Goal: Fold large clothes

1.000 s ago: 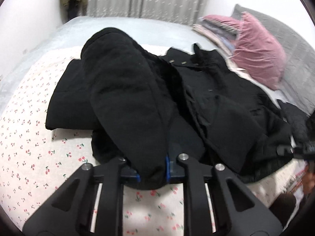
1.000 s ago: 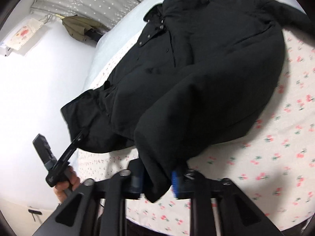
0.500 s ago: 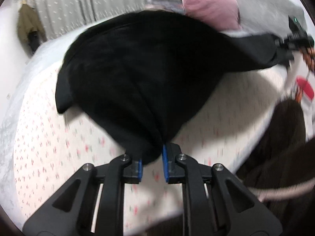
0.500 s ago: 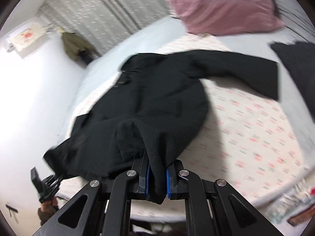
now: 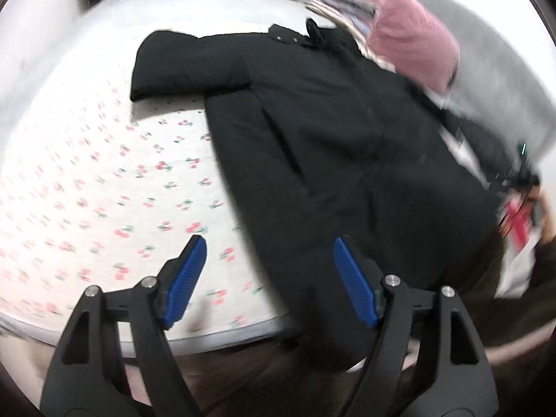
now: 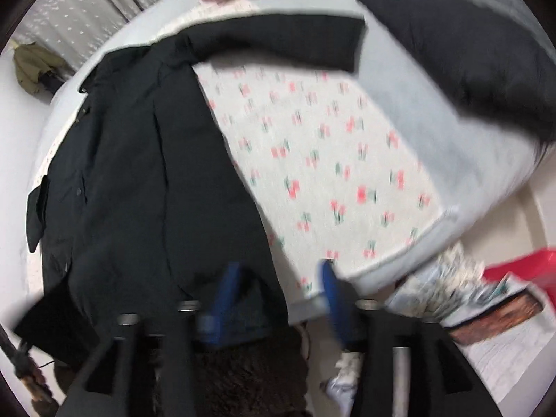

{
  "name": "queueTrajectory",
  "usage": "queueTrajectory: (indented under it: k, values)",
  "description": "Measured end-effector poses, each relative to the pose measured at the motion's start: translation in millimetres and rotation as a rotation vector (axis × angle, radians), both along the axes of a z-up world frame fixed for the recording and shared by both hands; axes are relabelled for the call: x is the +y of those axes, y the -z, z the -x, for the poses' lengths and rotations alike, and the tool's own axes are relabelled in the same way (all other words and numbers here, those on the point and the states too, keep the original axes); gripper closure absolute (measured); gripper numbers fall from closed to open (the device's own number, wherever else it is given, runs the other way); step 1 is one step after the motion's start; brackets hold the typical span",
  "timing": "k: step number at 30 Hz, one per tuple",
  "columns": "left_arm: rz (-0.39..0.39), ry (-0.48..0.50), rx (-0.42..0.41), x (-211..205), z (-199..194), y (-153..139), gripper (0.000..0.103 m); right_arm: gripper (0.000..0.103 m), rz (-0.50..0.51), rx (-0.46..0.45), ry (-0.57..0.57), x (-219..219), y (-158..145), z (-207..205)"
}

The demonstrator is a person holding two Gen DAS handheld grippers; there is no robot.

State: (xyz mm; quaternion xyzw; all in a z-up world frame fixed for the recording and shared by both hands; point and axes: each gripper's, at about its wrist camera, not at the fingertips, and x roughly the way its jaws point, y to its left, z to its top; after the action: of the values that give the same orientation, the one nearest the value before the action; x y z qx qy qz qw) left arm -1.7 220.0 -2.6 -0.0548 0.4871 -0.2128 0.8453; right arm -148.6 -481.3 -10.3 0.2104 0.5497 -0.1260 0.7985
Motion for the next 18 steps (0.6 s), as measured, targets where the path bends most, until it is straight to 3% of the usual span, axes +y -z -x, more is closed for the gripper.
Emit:
queueTrajectory:
  k: [2, 6, 8, 10, 11, 12, 14, 16, 18]
  values:
    - [0.032, -0.027, 0.071, -7, -12, 14, 0.026, 0.031, 0.008, -0.040, -0.003, 4, -6, -13]
    - [-0.050, -0.031, 0.260, -31, -26, 67, 0.026, 0.031, 0.017, -0.065, -0.038, 12, -6, -28]
    - [-0.046, -0.045, 0.316, -36, -26, 83, 0.027, 0.031, 0.008, -0.029, -0.076, 20, 7, -45]
    - [-0.037, -0.041, 0.268, -43, -20, 81, 0.046, 0.031, -0.027, 0.023, -0.101, 22, 35, -57]
    - [-0.005, -0.027, 0.273, -45, -16, 80, 0.079, 0.031, -0.048, 0.039, -0.100, 22, 47, -61]
    - [0.036, -0.030, 0.277, -47, -13, 76, 0.091, 0.033, -0.097, 0.052, -0.099, 21, 62, -64]
    - [0.025, -0.057, 0.239, -47, -6, 64, 0.096, 0.074, -0.200, 0.053, -0.105, 25, 81, -65]
    - [0.093, -0.097, 0.188, -34, 2, 38, 0.096, 0.089, -0.209, 0.023, -0.123, 31, 75, -63]
    - [0.102, -0.108, 0.132, -22, 10, 21, 0.096, 0.091, -0.266, -0.051, -0.147, 31, 56, -52]
